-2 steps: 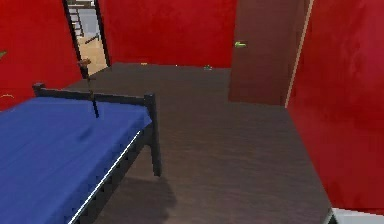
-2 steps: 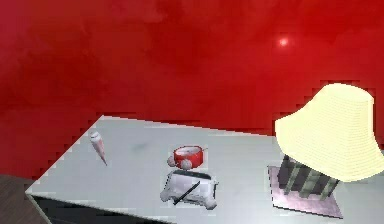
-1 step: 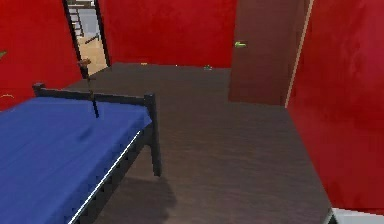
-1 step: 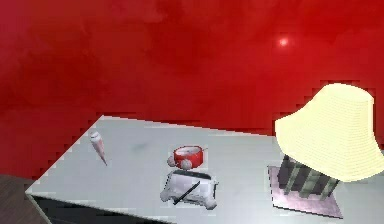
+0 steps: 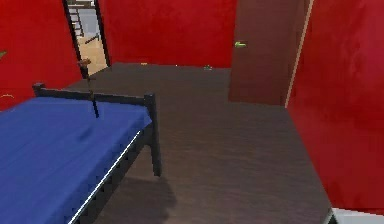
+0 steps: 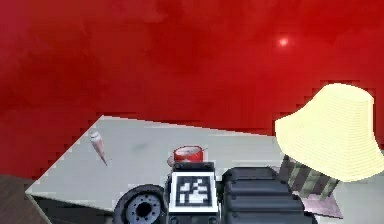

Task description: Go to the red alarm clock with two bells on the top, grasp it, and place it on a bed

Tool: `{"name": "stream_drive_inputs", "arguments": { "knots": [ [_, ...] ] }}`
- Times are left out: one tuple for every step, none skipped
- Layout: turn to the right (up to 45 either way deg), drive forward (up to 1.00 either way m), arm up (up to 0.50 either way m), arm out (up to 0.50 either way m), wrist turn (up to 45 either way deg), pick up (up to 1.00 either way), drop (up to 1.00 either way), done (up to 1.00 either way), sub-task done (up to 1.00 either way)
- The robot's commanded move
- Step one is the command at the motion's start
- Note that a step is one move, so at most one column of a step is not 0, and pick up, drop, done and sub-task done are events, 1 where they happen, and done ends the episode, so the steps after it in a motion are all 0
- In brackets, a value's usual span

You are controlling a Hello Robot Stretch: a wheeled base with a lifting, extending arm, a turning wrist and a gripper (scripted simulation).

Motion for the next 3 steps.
{"name": "stream_drive_inputs", "arguments": {
  "knots": [
    [0.0, 0.0, 0.0, 0.2, 0.0, 0.0, 0.0, 0.0, 0.0],
    [0.0, 0.0, 0.0, 0.0, 45.0, 0.0, 0.0, 0.0, 0.0],
    [0.0, 0.0, 0.0, 0.0, 45.0, 0.0, 0.0, 0.0, 0.0]
  ]
}}
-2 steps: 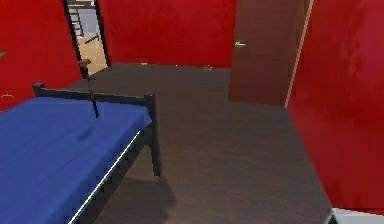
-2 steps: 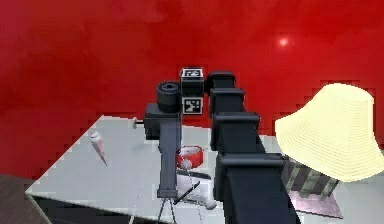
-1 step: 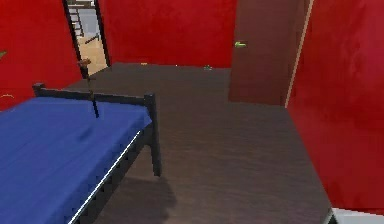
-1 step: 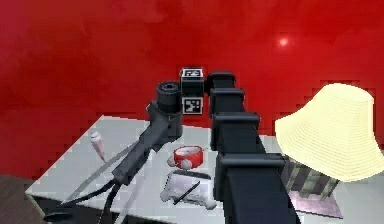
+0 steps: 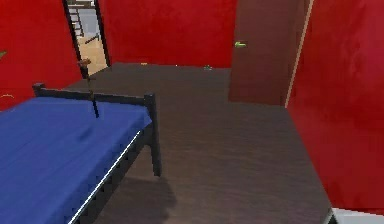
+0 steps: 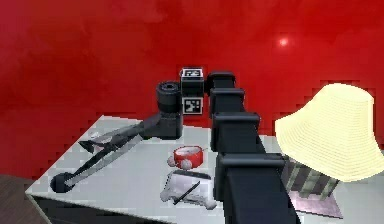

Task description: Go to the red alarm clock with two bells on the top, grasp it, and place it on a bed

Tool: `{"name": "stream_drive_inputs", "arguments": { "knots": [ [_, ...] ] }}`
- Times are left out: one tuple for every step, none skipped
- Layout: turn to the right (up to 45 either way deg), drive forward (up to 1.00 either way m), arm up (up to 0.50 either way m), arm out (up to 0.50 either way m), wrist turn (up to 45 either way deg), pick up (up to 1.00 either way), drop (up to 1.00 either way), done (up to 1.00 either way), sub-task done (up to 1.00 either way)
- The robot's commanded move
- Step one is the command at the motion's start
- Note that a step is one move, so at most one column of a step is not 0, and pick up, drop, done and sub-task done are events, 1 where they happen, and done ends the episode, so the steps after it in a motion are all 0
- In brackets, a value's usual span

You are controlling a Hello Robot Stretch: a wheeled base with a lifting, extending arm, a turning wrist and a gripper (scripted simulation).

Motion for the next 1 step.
{"name": "stream_drive_inputs", "arguments": {
  "knots": [
    [0.0, 0.0, 0.0, 0.0, 45.0, 0.0, 0.0, 0.0, 0.0]
  ]
}}
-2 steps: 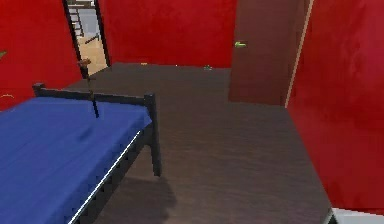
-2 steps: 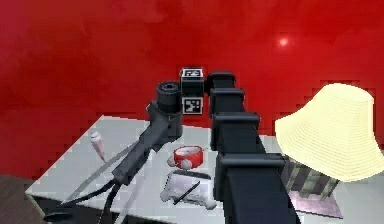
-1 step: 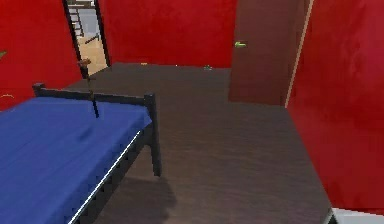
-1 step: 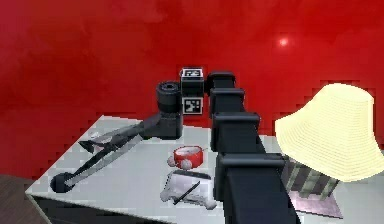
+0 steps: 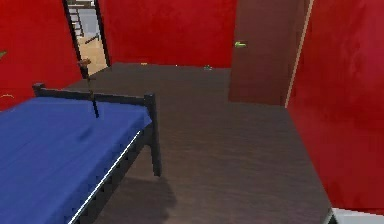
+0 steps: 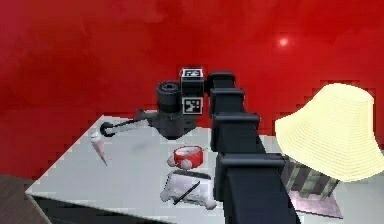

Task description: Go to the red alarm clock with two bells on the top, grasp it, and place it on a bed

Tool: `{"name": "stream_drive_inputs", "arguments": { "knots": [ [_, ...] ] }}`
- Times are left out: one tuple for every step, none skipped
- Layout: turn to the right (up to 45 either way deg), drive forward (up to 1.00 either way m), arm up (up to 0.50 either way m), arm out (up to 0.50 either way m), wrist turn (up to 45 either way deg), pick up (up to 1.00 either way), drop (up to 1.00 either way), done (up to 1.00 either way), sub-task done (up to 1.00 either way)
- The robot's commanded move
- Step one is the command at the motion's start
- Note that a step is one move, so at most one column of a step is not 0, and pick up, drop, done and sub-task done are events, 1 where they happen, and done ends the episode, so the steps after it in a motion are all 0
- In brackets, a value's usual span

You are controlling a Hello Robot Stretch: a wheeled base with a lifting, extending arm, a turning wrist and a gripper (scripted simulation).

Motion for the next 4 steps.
{"name": "stream_drive_inputs", "arguments": {
  "knots": [
    [0.0, 0.0, 0.0, 0.0, 45.0, 0.0, 0.0, 0.0, 0.0],
    [0.0, 0.0, 0.0, 0.0, 3.0, 0.0, 0.0, 0.0, 0.0],
    [0.0, 0.0, -0.22, 0.0, 0.0, 0.0, 0.0, 0.0, 0.0],
    [0.0, 0.0, 0.0, 0.0, 0.0, 1.0, 0.0, 0.0, 0.0]
  ]
}}
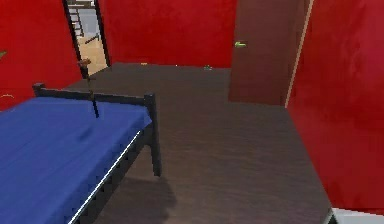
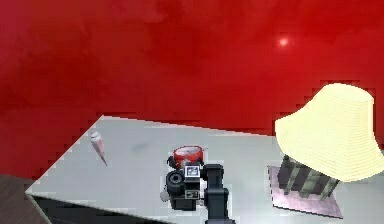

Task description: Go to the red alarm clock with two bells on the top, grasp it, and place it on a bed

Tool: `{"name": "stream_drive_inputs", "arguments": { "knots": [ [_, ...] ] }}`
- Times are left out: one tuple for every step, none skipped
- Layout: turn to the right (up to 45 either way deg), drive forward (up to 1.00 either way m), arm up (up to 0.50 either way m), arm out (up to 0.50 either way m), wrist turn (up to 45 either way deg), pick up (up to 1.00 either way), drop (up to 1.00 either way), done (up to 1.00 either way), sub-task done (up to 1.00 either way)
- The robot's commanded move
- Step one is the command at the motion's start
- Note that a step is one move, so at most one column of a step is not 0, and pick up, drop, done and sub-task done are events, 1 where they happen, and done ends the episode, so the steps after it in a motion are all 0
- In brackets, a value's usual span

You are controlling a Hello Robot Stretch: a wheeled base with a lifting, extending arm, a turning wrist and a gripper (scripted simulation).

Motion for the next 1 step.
{"name": "stream_drive_inputs", "arguments": {
  "knots": [
    [0.0, 0.0, 0.1, 0.0, 0.0, 0.0, 0.0, 0.0, 0.0]
  ]
}}
